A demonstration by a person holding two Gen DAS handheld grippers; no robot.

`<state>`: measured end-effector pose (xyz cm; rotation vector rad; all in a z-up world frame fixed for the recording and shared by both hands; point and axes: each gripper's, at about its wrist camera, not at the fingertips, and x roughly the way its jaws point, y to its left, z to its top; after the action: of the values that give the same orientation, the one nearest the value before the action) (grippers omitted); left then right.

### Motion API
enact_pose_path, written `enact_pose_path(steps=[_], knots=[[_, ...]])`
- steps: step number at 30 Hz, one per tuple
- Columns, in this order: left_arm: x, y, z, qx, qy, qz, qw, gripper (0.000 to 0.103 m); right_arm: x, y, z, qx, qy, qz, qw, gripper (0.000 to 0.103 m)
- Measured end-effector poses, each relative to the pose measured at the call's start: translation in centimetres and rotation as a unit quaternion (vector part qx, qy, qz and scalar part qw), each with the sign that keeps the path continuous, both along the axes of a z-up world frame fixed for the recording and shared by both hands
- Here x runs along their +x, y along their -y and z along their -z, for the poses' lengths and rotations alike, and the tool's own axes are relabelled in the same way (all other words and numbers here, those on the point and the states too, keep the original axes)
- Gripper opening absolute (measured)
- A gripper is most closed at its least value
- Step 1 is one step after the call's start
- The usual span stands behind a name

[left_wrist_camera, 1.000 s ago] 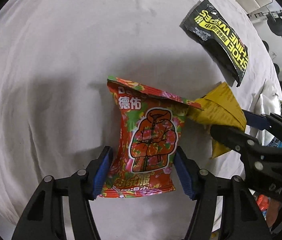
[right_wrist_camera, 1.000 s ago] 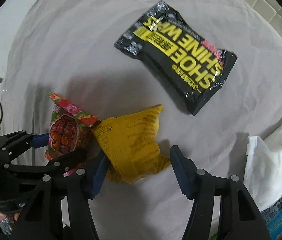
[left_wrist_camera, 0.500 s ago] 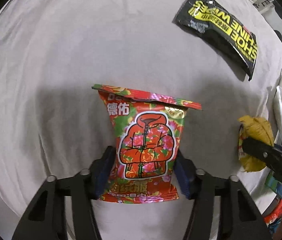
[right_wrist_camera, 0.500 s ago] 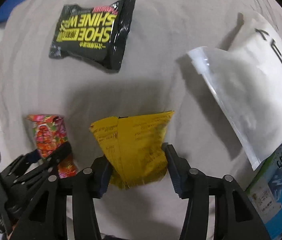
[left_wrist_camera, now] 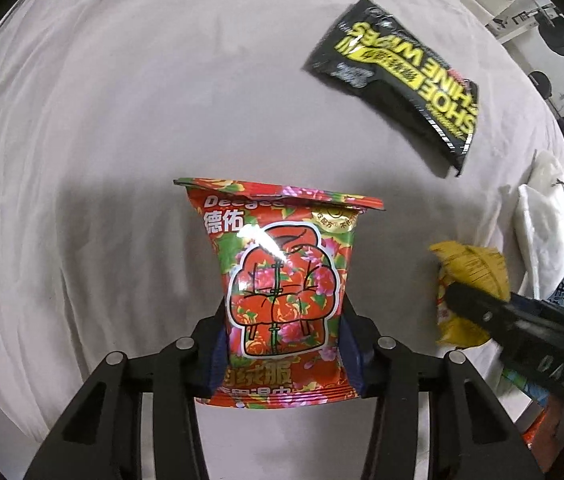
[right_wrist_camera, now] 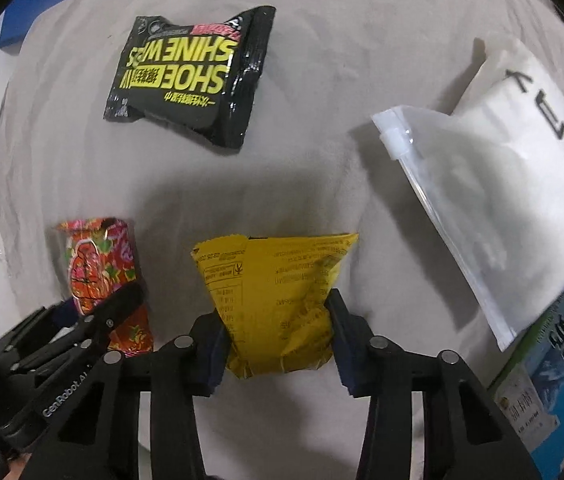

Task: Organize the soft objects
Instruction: 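Carry both packets into the cardboard box and open both tools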

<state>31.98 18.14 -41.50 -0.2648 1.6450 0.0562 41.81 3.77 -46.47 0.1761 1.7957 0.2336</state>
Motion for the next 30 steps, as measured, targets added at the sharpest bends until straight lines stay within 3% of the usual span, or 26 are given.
enact_pose_path(steps=[8,16,25,30], knots=[[-0.6,0.6,-3.6,-0.005,0.034,0.006,0.9994,0.043,-2.6,-1.4,-2.7,-0.043,0.050,-0.020,0.998,0.044],[-2.9,2.1,-9.8,-0.018,0.095,0.014,0.9952,0.043,-5.6,0.1,-10.1,-0.040,0.122,-0.020,0.992,0.044],[-5.5,7.7,-18.1,-0.034,0.175,0.056,0.9825,0.043,-10.1,5.4,-18.0,-0.006,0.172,0.004,0.985,0.044],[-6.5,12.5,-21.8,-0.058,0.203,0.091,0.9733,0.043,-12.7,10.7,-22.1,0.006,0.195,0.036,0.980,0.044]])
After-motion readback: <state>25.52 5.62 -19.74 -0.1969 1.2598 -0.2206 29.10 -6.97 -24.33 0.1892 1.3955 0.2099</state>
